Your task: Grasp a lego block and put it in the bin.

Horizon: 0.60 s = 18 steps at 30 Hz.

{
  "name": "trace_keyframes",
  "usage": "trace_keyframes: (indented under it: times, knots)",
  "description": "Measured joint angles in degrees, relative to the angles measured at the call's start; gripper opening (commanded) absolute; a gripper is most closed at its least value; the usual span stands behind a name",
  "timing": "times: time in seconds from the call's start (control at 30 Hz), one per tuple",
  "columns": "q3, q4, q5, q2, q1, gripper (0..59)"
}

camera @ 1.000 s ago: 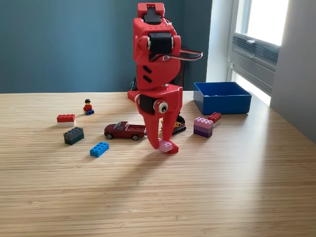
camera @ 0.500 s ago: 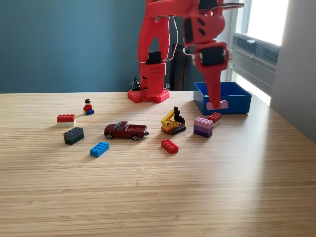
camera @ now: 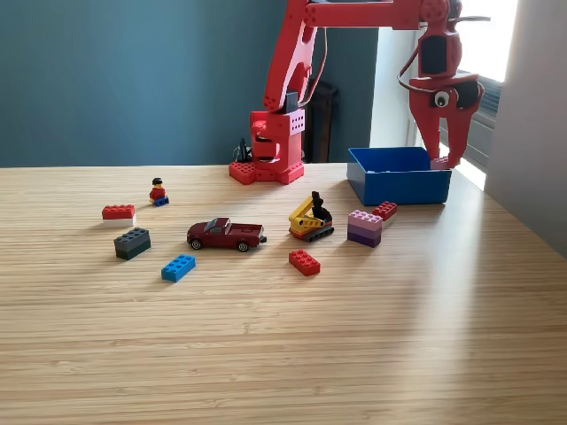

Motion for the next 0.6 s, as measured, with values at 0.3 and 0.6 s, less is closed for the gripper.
trace_keyframes:
  times: [0.3,0.6]
  knots:
    - [-2.6,8.8,-2.8,0.0,-7.2,5.7]
    - [4.0,9.2,-9.3,0.0,-10.5,10.0]
